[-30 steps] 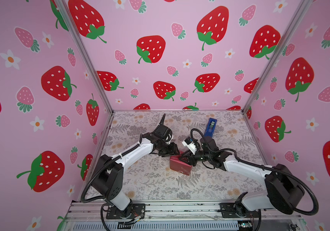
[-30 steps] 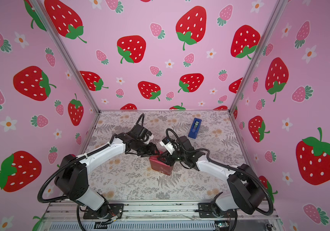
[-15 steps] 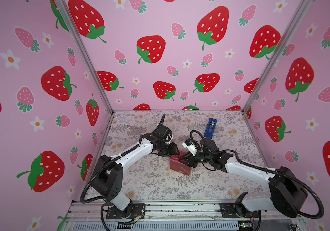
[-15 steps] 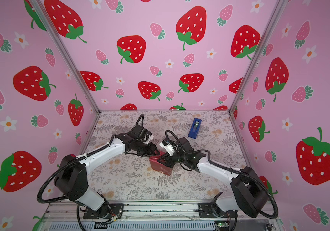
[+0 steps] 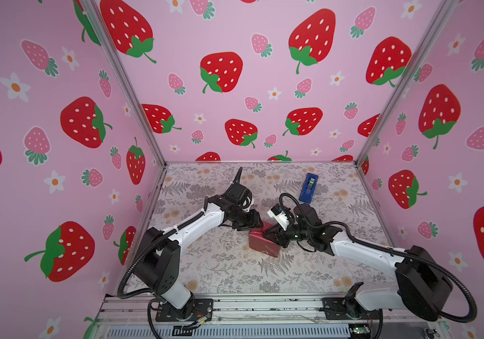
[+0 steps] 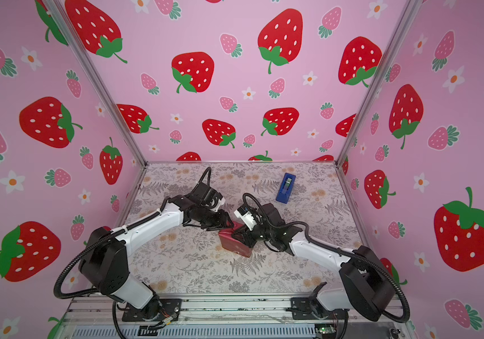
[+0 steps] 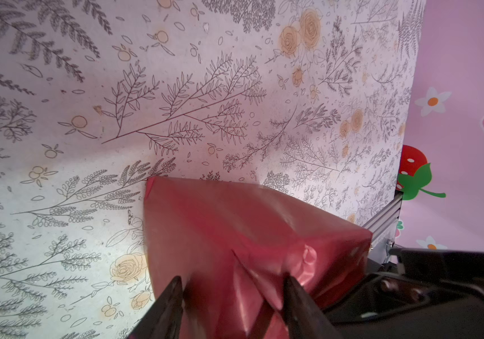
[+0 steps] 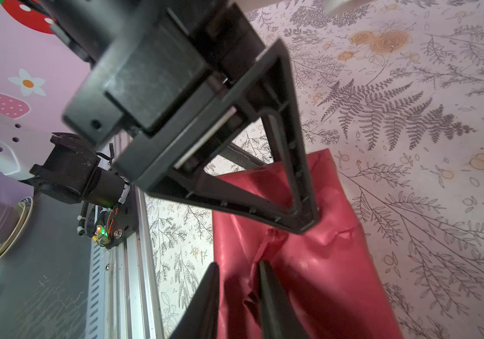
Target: Wrap the gift box in paper
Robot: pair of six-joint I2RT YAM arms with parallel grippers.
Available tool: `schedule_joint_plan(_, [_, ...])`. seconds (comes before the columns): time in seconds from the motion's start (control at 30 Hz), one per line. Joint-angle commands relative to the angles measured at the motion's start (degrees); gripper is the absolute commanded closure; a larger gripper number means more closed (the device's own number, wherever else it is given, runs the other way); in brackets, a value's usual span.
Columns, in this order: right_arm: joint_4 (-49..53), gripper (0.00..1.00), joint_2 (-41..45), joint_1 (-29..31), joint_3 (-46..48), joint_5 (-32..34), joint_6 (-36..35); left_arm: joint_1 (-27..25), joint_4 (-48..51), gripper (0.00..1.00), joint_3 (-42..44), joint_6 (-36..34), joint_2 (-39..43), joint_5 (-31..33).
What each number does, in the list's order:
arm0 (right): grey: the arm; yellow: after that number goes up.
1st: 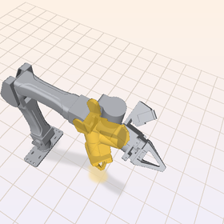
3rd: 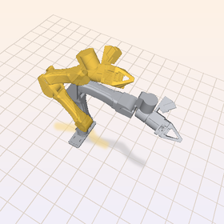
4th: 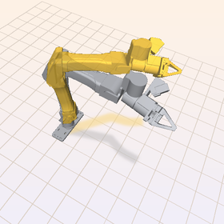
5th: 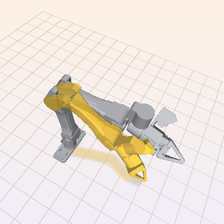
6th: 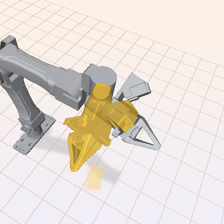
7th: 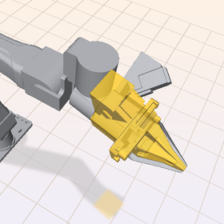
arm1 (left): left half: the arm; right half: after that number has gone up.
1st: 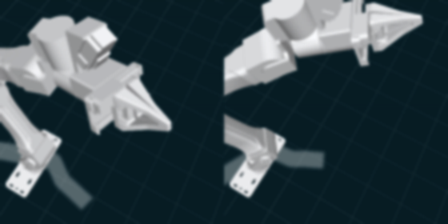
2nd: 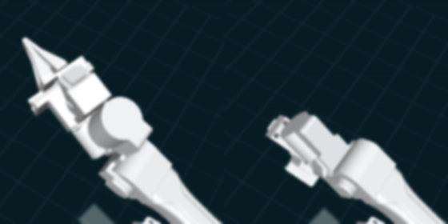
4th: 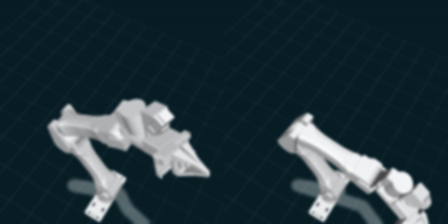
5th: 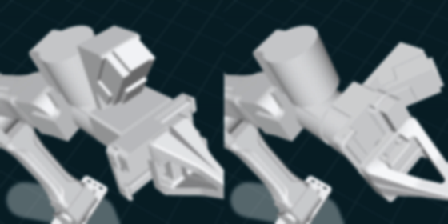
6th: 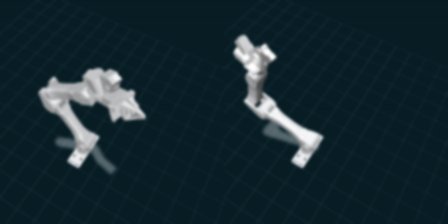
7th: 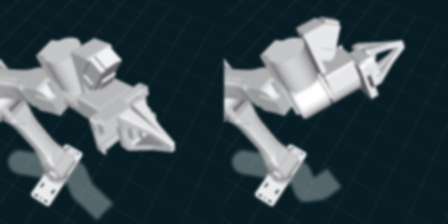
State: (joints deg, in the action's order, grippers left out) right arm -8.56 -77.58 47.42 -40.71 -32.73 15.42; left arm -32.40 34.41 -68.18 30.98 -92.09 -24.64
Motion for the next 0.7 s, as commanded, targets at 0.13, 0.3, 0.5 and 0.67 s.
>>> schedule_joint_plan(0.13, [7.55,0.79,-1.31,2.07,2.87,-4.47,-0.35,0.29,6.84,0.44,0.76,-2.08,-2.05,8.19])
schedule_joint_plan(0.3, [8.14,0.79,-2.01,2.07,3.18,-3.28,-0.91,0.36,10.70,0.42,-4.93,-7.04,-1.20,9.34])
schedule_joint_plan(0.5, [8.27,0.79,-2.98,2.07,3.26,-3.48,-1.70,1.11,14.93,0.41,-13.15,-18.58,-2.80,6.22])
schedule_joint_plan(0.67, [8.24,0.80,-3.54,2.12,3.08,-3.60,-2.14,1.46,17.45,0.41,-18.76,-32.45,-6.11,-2.56])
